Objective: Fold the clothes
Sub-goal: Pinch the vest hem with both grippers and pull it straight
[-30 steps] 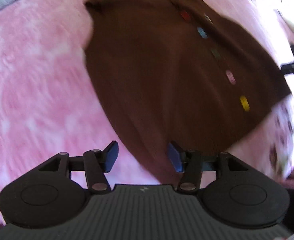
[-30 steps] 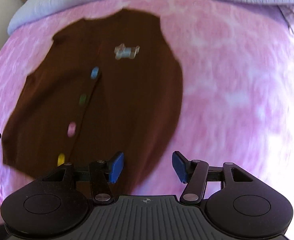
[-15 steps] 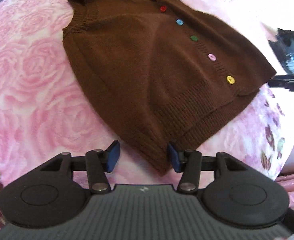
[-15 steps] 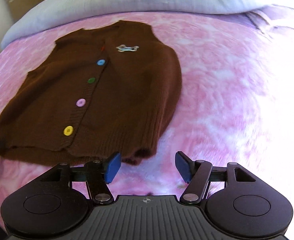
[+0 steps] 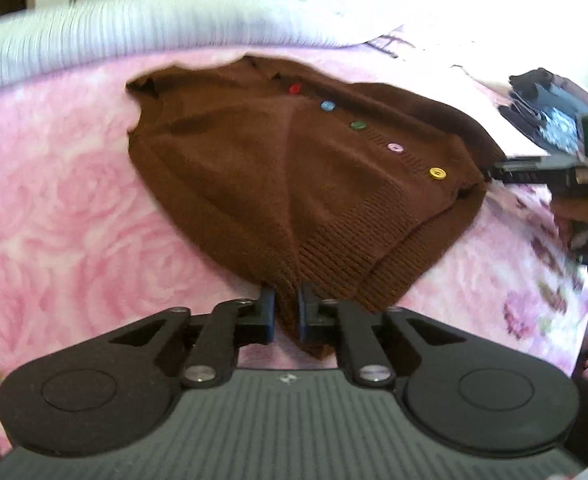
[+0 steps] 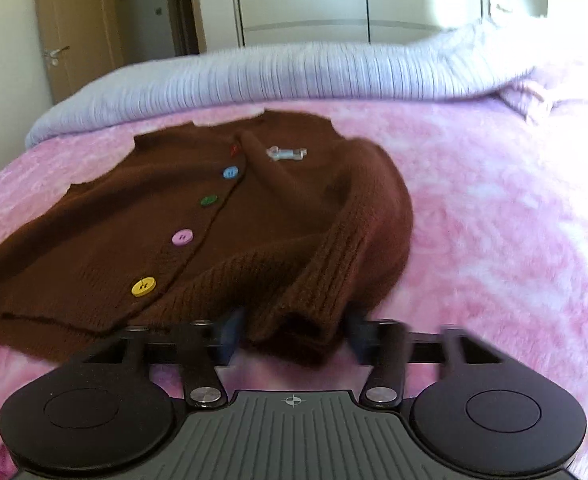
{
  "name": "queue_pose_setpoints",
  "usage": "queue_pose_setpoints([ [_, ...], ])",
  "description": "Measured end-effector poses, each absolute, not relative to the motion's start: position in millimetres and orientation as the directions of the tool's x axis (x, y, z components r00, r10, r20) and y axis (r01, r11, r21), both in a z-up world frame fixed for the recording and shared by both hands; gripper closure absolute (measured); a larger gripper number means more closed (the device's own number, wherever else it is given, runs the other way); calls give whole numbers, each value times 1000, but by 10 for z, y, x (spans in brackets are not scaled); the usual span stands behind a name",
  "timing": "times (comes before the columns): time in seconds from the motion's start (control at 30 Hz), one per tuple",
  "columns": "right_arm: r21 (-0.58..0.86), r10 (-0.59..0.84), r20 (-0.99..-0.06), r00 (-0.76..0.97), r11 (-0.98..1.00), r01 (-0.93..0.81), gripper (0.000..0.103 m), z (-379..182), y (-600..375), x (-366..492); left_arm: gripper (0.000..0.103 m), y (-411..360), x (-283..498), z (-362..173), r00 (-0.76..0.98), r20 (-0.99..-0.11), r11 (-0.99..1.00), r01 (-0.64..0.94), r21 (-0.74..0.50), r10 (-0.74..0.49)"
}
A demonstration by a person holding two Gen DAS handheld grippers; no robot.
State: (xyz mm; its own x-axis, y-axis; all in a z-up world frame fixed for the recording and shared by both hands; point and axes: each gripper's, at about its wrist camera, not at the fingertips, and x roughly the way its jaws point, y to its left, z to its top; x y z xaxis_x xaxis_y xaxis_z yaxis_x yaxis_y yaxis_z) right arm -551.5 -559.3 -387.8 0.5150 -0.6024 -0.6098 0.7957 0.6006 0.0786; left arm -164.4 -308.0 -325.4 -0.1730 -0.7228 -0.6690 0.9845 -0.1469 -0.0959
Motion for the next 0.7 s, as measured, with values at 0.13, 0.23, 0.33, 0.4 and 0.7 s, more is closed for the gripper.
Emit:
queue_pose_setpoints([
  [0.13, -37, -662, -570, 487, 613, 789, 94, -3755, -5477, -5480, 98, -2933, -1670, -3127, -139, -603, -167, 986, -10, -786],
  [0.23, -109, -706, -541, 458, 598, 794, 95, -3551, -5237, -5521, 99, -2702, -1625, -2930, -104, -558, -139, 990, 20, -823],
  [0.33, -157, -718, -534, 446, 603, 782, 95, -3323, -4849, -5592, 99, -2342, -1565, -2704, -68, -537, -108, 993, 44, -841],
  [0.4, -243, -719, -533, 446, 635, 733, 95, -3180, -4493, -5607, 99, -2064, -1551, -2600, -54, -535, -100, 993, 58, -843],
  [0.7, -79, -593, -636, 494, 687, 722, 95, -3287, -3388, -5951, 98, -881, -1484, -2884, -38, -619, -12, 999, -47, -785],
])
